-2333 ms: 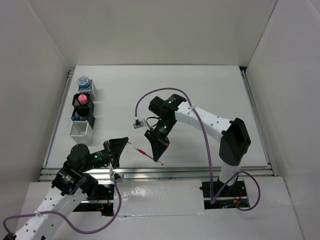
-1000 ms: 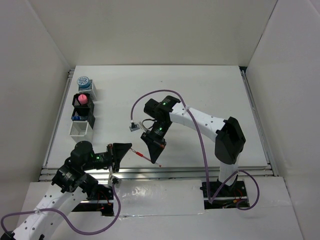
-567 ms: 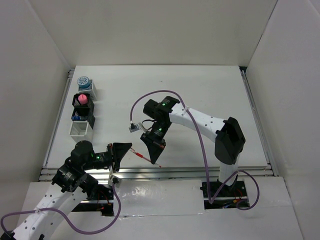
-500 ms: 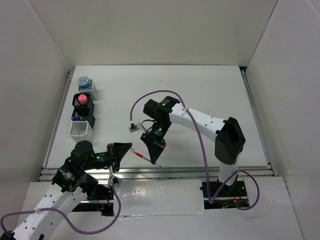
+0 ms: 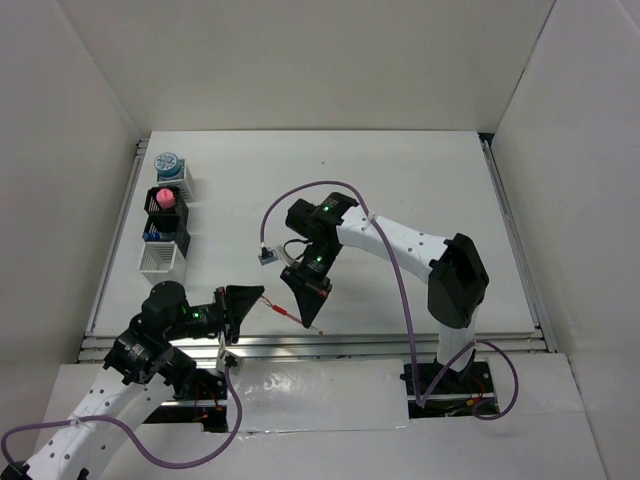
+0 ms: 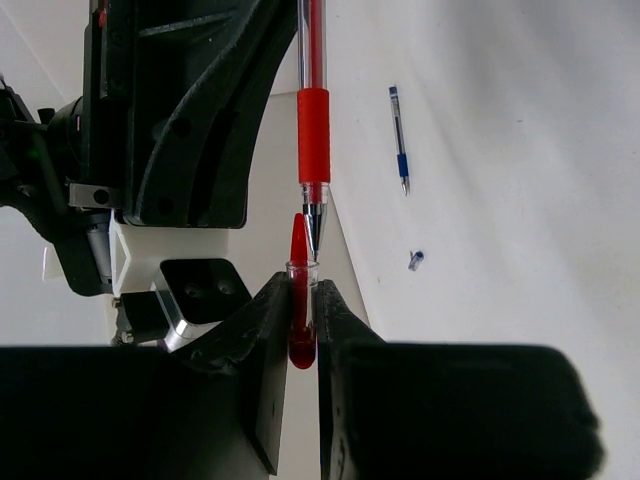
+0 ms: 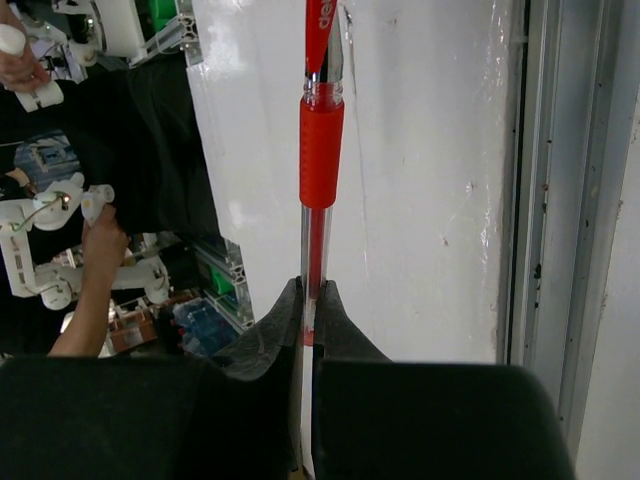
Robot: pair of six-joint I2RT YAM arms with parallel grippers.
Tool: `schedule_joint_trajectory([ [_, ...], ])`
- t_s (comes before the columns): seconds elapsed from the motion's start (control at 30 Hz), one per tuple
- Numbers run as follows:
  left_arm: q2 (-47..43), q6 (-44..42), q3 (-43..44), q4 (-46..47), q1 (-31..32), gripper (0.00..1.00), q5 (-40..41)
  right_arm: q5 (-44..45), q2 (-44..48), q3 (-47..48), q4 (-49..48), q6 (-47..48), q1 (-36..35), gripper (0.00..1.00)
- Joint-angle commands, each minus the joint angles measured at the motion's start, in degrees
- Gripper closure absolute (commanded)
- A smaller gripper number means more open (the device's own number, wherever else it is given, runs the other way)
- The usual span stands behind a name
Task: Sort the stationery into containers
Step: Close the pen cap on the pen.
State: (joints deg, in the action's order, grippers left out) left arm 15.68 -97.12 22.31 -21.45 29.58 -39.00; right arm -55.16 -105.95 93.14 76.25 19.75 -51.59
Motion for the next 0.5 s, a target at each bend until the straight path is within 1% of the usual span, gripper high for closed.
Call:
schedule_joint_trajectory([
  [0.0,0.8,0.0,3.2,1.7,0.2,1.00,-3.8,-0.4,-1.4,3.4,4.3,-1.0,0.1,1.00],
  [0.2,2.5,-0.3,4.5,0.1,0.2,1.00,-4.7,-1.3,-2.2,4.9,4.8,-0.9,0.1,1.00],
  [0.47,3.3,-2.2,4.8,-2.6,0.3,1.00,-4.9,-1.8,-1.1,4.4,4.9,-0.1,0.2,1.00],
])
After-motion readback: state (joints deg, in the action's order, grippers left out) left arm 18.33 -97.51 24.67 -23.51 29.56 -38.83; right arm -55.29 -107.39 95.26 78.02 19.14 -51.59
